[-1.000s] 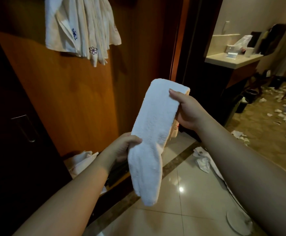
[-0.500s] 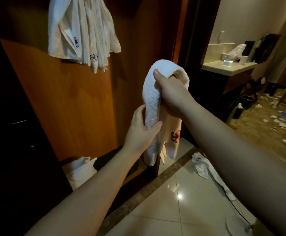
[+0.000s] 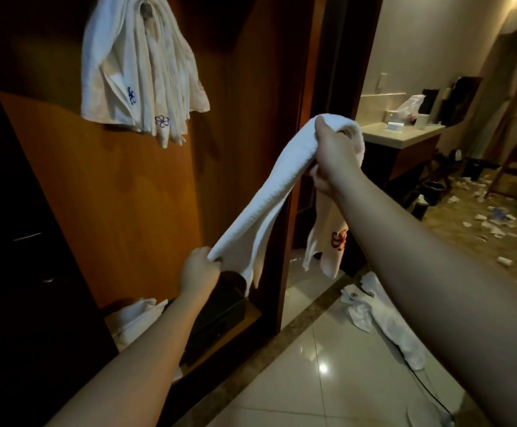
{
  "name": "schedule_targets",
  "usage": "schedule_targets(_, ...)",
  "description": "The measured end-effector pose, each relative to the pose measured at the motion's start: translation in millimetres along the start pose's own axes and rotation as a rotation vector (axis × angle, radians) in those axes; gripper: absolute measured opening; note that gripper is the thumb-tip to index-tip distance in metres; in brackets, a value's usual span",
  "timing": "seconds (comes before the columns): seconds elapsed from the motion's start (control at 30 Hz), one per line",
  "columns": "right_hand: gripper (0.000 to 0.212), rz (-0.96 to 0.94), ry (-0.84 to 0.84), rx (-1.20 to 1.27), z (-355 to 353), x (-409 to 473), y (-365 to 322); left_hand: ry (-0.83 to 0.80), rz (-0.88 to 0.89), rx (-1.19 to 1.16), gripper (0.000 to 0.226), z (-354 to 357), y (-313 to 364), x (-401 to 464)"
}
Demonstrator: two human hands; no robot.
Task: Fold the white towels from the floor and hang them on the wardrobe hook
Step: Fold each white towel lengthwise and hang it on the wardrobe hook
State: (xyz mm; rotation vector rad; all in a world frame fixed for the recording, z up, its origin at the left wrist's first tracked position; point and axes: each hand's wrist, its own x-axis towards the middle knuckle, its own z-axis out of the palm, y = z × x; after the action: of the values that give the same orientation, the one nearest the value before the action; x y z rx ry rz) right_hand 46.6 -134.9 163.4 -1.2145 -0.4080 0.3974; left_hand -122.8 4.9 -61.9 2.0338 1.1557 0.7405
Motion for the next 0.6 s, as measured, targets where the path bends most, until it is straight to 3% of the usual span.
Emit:
schedule_targets(0.07,0.020,0.040,0.057,0.058,-5.4,4.1,2.7,-0.022,-0.054,-0.134,0.013,-1.8,-23.7,3.8)
schedule_targets(0.2,0.024,0.076,0.121,0.172,-16.4,12.9,6.5,-0.031,-0.138,-0.547,0.012,-14.5,-48.0,6.5)
schedule_targets(0.3,0.041,0.131,0.153,0.304,-22.2,17.4,9.5,0.033,-0.123,-0.995,0.021,-35.5,-36.0,13.9)
schedule_targets(0.4,0.041,0.167,0.121,0.450,-23.6,22.4,7.9,0.022,-0.117,-1.349,0.025,-55.2,-22.6,17.1)
schedule_targets(0.47,0.036,0.189,0.064,0.532,-19.5,23.6,6.1,-0.132,-0.224,-1.320,0.034,-47.9,-15.3,2.8)
schedule_targets(0.53,0.037,0.182,0.021,0.577,-15.7,25.6,3.9,-0.282,-0.294,-1.129,0.029,-32.9,-6.0,-12.6)
schedule_targets(0.6,0.043,0.174,0.009,0.578,-18.3,30.1,1.9,-0.331,-0.303,-1.080,0.026,-26.8,3.9,-19.5)
